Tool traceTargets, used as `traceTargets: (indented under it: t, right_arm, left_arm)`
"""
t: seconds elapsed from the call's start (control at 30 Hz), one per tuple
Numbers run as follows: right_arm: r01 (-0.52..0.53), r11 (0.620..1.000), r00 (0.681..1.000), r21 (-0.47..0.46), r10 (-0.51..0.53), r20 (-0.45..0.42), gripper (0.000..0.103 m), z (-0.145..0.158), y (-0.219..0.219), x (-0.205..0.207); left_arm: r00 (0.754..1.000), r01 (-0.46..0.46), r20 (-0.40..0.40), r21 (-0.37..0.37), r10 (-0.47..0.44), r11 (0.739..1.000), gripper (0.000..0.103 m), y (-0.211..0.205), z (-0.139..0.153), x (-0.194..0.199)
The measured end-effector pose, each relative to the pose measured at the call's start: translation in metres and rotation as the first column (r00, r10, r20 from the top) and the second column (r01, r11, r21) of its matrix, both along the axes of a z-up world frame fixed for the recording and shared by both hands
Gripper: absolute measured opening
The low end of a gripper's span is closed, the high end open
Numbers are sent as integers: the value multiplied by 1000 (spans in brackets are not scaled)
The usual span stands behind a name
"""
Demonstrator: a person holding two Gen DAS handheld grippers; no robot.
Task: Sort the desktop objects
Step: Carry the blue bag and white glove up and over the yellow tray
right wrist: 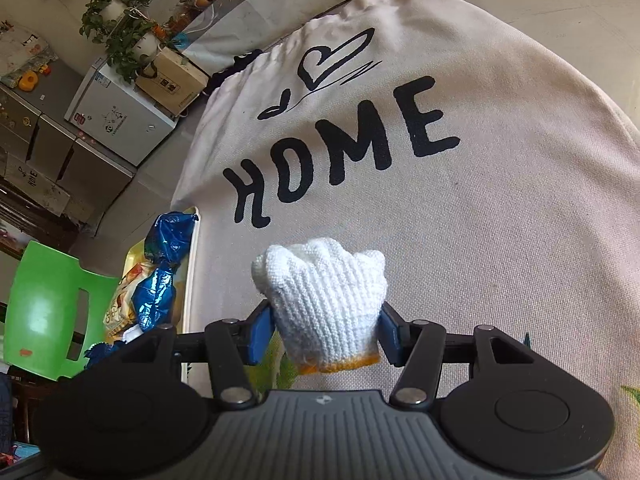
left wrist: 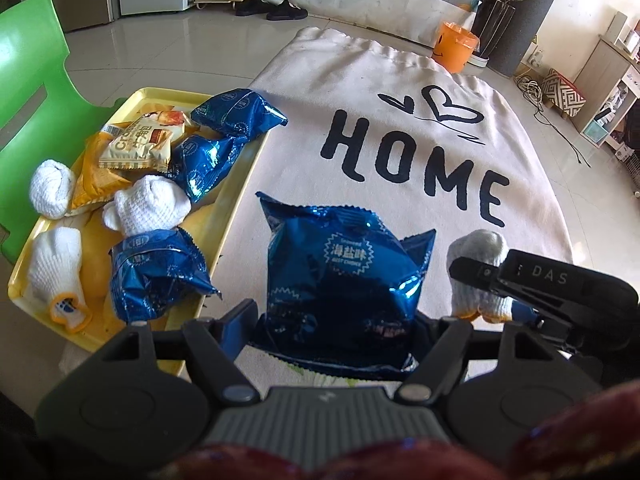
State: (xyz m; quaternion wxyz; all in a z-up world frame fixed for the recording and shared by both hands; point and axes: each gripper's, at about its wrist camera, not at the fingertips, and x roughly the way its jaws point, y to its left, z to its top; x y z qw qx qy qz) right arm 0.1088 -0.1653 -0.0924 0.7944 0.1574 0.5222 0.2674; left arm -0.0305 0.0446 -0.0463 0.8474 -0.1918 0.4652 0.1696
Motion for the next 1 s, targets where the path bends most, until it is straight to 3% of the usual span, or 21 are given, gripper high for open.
traceTargets:
  t: [0.5, 1.0]
  right_arm:
    - [-34, 990, 989, -136, 52, 136, 55, 19, -7, -75]
    - [-6, 988, 983, -155, 34, 179, 55, 32, -21, -111]
  left_arm:
    - [1000, 22, 12, 38, -23, 999, 74, -15, 13, -51]
    - [998, 27, 52, 39, -29, 999, 74, -24, 24, -73]
